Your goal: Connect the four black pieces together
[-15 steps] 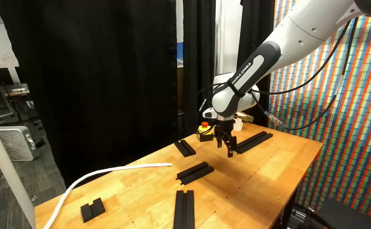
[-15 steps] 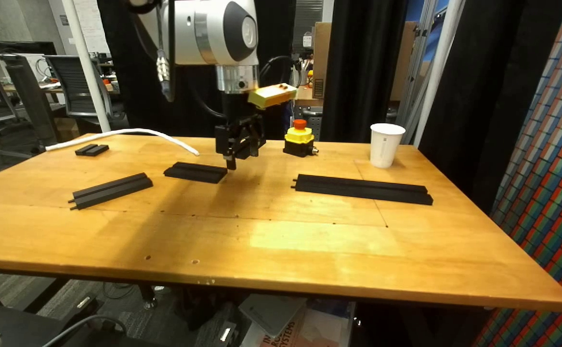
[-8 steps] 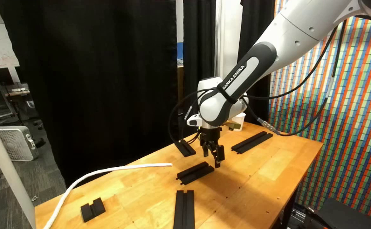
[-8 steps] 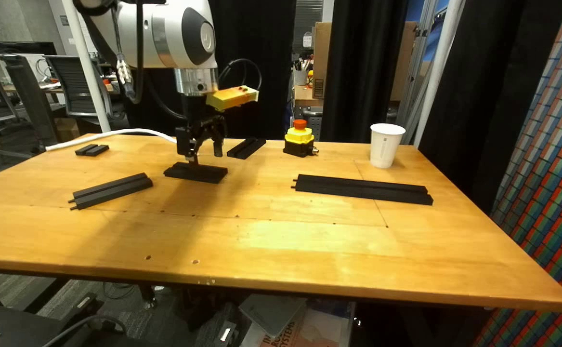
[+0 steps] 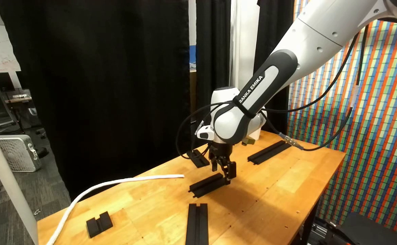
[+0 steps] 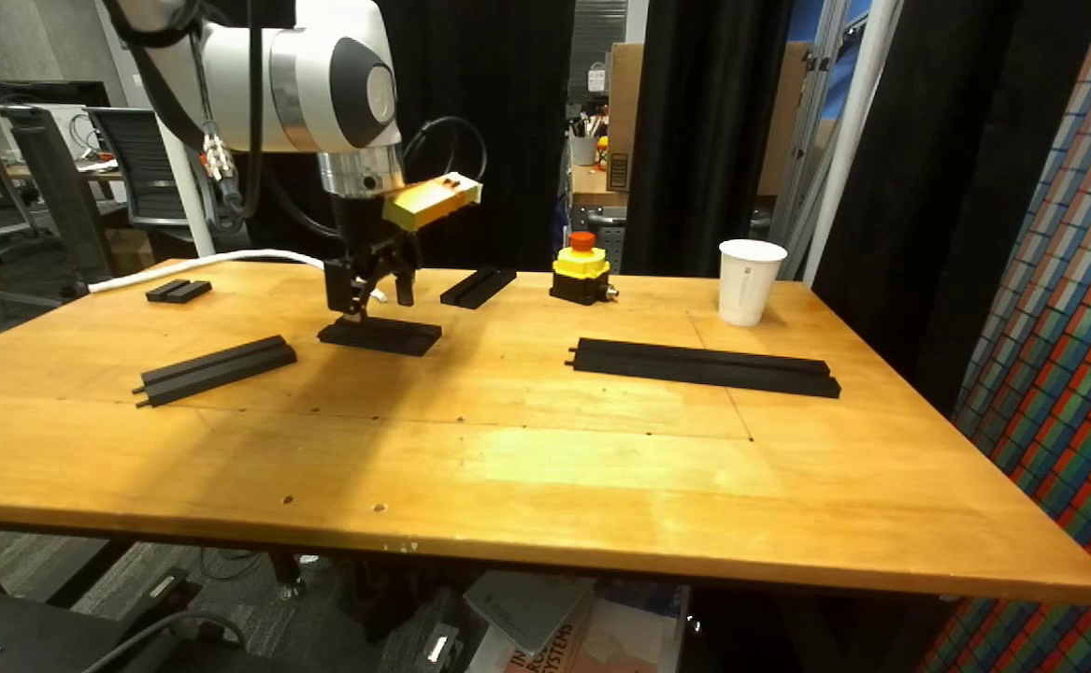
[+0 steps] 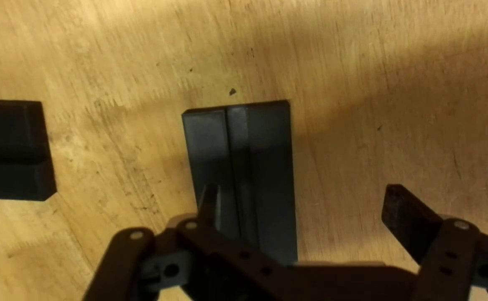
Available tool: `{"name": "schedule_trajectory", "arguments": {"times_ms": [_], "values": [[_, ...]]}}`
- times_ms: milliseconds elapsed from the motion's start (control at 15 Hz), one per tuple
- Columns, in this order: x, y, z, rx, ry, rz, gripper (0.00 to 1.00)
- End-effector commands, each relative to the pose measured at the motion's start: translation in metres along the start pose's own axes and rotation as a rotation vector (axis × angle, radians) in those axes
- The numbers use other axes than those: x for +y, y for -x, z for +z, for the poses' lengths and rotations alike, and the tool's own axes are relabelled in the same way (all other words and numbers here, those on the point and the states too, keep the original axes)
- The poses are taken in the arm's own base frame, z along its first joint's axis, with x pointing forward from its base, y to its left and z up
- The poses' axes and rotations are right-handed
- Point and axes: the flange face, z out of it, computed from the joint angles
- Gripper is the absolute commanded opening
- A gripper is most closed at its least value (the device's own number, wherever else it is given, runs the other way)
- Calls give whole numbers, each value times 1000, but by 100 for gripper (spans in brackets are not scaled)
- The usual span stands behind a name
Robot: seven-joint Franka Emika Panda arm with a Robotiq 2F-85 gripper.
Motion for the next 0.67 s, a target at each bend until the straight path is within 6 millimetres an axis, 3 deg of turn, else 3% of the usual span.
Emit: {"name": "schedule_trajectory", "arguments": {"times_ms": [0,600], "values": [[-3,-5,0,30,30,-32,100],[10,-12,23,27,15,-74,100]]}}
